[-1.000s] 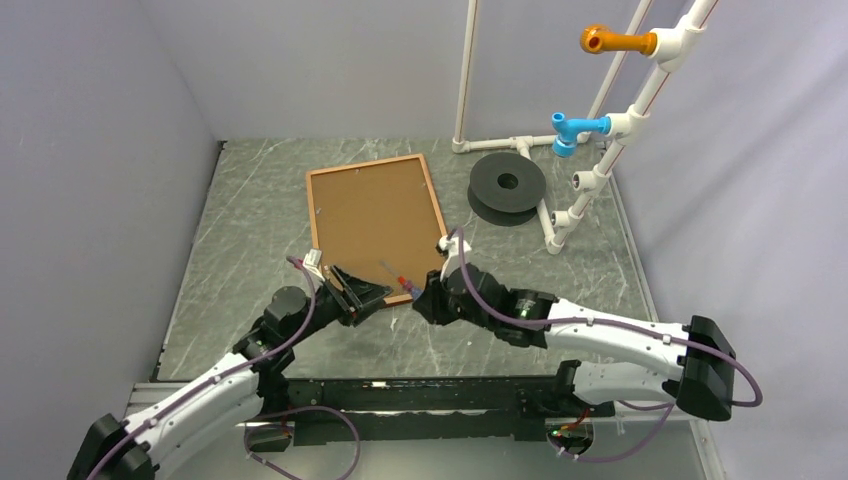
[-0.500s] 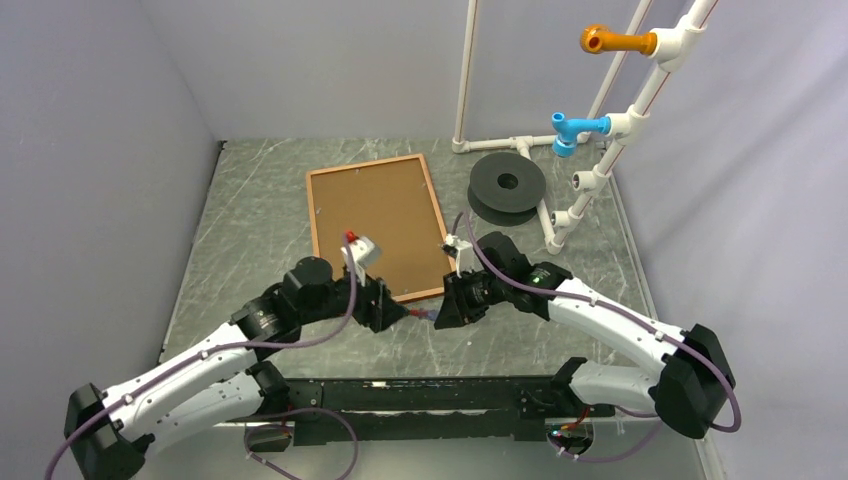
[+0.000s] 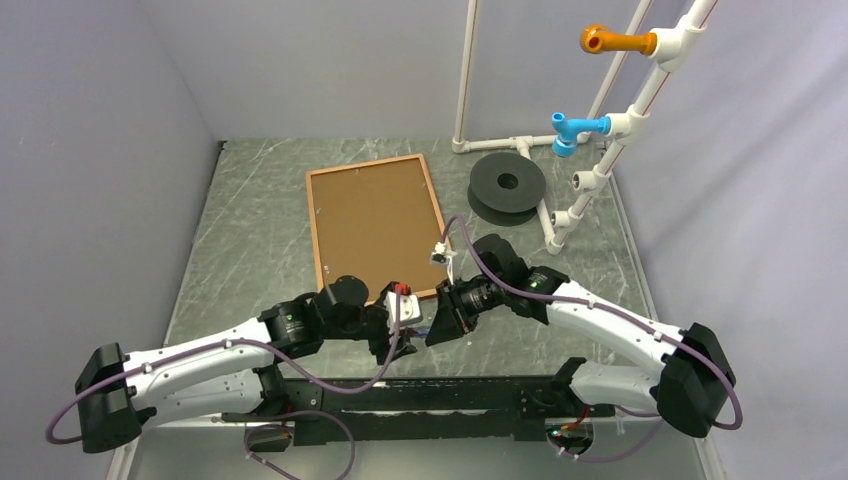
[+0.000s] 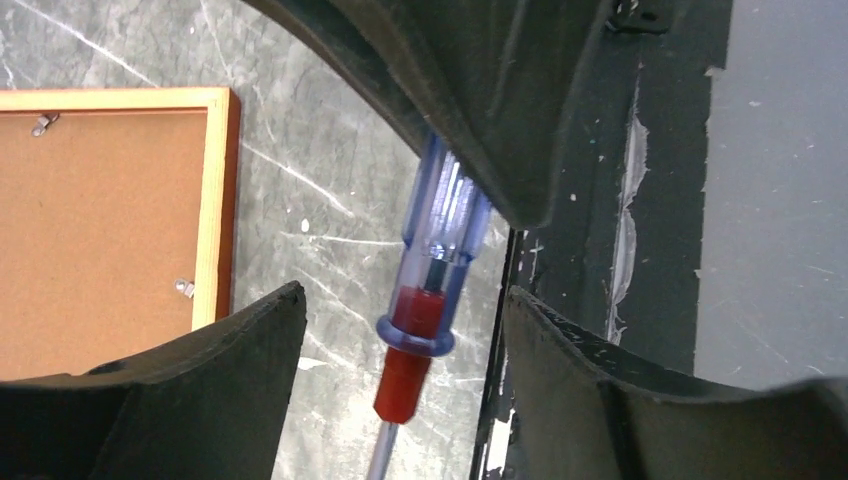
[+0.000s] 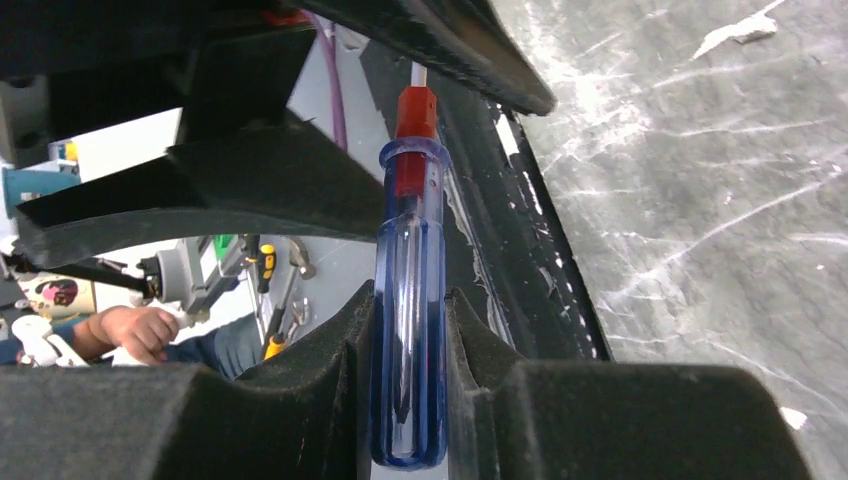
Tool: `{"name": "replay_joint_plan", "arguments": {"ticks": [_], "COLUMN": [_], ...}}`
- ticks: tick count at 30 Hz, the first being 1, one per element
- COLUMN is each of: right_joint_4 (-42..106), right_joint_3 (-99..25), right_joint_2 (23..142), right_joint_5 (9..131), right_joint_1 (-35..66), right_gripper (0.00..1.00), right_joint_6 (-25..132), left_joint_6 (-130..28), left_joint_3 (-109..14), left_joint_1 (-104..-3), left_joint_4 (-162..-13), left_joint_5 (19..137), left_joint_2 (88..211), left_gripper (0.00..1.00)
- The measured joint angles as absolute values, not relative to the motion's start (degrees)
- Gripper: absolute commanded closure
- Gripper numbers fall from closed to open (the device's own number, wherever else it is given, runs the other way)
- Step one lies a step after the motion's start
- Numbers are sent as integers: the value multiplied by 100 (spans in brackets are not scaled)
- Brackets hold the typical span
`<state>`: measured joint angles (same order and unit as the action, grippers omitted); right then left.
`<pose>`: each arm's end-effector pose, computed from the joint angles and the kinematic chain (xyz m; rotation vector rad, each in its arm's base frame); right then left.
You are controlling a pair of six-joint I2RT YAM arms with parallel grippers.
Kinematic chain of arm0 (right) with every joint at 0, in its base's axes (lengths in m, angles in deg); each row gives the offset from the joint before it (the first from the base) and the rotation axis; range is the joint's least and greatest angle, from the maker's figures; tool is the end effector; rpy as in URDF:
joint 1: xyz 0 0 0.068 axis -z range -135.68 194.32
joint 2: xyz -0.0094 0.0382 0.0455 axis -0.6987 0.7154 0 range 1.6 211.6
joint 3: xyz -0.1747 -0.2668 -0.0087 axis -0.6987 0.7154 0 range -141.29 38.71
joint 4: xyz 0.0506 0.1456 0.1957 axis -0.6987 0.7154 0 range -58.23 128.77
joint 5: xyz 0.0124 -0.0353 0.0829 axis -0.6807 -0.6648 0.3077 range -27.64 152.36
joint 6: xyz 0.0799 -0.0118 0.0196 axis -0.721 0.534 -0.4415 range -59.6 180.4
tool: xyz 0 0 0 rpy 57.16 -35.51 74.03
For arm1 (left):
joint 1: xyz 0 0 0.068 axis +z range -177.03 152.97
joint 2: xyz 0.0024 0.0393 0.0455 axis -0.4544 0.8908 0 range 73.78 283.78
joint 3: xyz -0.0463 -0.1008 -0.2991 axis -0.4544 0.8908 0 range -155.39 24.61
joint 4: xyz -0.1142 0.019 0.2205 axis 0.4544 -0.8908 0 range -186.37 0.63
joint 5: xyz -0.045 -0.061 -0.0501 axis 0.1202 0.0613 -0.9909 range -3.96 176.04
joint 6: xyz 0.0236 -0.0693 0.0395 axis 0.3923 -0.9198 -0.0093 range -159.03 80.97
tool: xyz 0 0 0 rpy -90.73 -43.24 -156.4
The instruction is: Take the photo out of the frame
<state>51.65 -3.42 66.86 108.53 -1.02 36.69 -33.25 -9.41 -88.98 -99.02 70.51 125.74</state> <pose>0.1154 0.1913 0.2758 -0.9228 2.3651 1.4917 0.0744 -0.1808 0.2778 1.3427 1.6829 -0.8700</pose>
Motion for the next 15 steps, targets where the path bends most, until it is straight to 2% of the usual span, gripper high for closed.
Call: {"name": "replay_joint_plan", "arguments": {"ticks": [2, 6, 9, 10, 13, 15], "right_joint_4": [5097, 4950, 4714, 4644, 4284, 4028], "right_joint_3": [-340, -309, -255, -228, -93, 23], "right_joint_2": [6686, 6686, 6660, 6644, 6552, 6445], "right_joint_5": [10938, 10949, 10910, 10890, 10739, 10547], "right_joint_1": [-133, -144, -128, -135, -177, -179], "right_gripper": [100, 100, 78, 67, 43, 36], "right_joint_6": [3656, 3604, 3501, 3459, 3158, 2826], "left_joint_6": [-3213, -3095, -3108, -3154, -3279, -3410], "left_joint_3": [-941, -935, -852, -819, -683, -592], "left_joint_1": [-8900, -8907, -8955, -8959, -8964, -8955], "left_joint_4": [-9934, -9965, -9965, -9958, -9897, -9854], "left_joint_5": [7145, 7324, 7394, 7405, 7521, 7669], "left_joint_2": [12655, 12603, 12437, 12373, 12159, 12032], "left_gripper": [41, 73, 92, 96, 100, 100]}}
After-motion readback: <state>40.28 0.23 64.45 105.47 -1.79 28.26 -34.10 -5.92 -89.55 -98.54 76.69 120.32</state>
